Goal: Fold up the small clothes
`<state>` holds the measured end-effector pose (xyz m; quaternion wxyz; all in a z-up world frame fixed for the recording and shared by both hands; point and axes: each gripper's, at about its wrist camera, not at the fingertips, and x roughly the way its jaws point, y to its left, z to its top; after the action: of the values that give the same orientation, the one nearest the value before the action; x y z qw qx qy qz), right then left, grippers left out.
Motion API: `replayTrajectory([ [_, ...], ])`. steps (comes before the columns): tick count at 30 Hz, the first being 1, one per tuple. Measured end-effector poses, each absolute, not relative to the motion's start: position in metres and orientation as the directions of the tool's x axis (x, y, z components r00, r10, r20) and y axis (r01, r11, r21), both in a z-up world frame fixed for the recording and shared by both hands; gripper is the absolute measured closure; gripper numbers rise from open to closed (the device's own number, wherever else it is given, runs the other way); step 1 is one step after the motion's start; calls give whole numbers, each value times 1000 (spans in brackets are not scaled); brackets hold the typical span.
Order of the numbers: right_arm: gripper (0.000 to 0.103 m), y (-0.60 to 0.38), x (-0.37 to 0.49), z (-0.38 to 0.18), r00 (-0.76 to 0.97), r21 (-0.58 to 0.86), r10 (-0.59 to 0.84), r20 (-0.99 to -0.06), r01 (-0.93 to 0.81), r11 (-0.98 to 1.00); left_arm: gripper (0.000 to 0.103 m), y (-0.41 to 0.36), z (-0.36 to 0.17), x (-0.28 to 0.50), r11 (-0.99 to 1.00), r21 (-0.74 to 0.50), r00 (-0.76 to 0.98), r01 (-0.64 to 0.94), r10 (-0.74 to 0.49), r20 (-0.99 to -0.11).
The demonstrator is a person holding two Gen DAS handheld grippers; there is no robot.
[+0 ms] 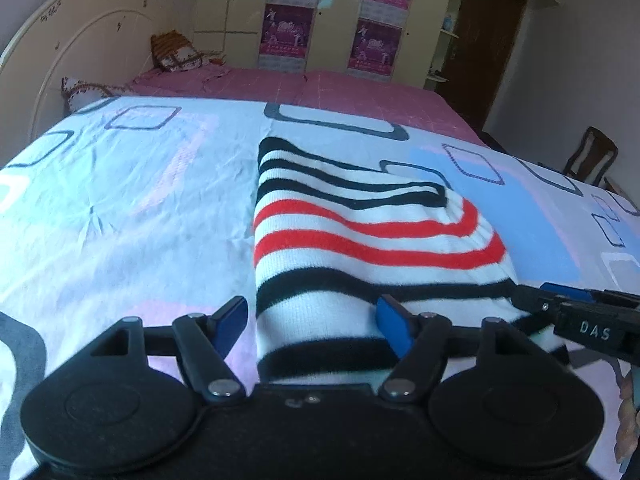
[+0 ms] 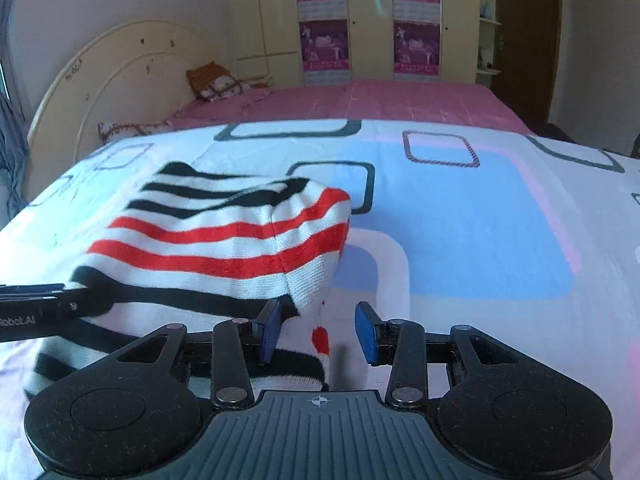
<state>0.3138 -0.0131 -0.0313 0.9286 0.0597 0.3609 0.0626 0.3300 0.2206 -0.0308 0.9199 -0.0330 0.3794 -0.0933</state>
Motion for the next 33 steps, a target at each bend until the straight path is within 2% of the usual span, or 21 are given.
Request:
replayTrajectory([
  [8, 63, -11, 273, -29, 730, 162, 154, -666, -61, 985, 34, 225, -41, 296, 974, -145, 662, 175, -226, -715],
  [10, 63, -6, 271, -39, 709, 122, 123, -695, -53, 991, 32, 226, -51, 293, 974, -148, 645, 172, -225, -730],
  [14, 63, -5, 270, -55, 684, 138, 115, -720, -21, 990, 21, 231, -60, 297, 976, -157, 642, 150, -217, -735],
  [18, 63, -4, 268, -57, 676, 131, 110, -729, -19, 991, 18, 232, -59, 296, 978, -143, 646, 152, -208, -735],
  [22, 63, -5, 269, -56, 664, 142, 118, -739, -17, 990, 10, 225, -55, 295, 986, -91, 658, 139, -161, -736],
  [24, 63, -4, 270, -55, 659, 142, 117, -743, -15, 990, 0, 221, -52, 295, 992, -54, 664, 116, -118, -738],
  [29, 63, -1, 269, -56, 663, 120, 109, -740, -29, 992, 0, 209, -51, 295, 997, 27, 665, 70, -26, -746],
  [33, 63, -3, 270, -56, 664, 120, 120, -738, -46, 992, 0, 189, -49, 288, 984, 165, 726, 67, 65, -685],
])
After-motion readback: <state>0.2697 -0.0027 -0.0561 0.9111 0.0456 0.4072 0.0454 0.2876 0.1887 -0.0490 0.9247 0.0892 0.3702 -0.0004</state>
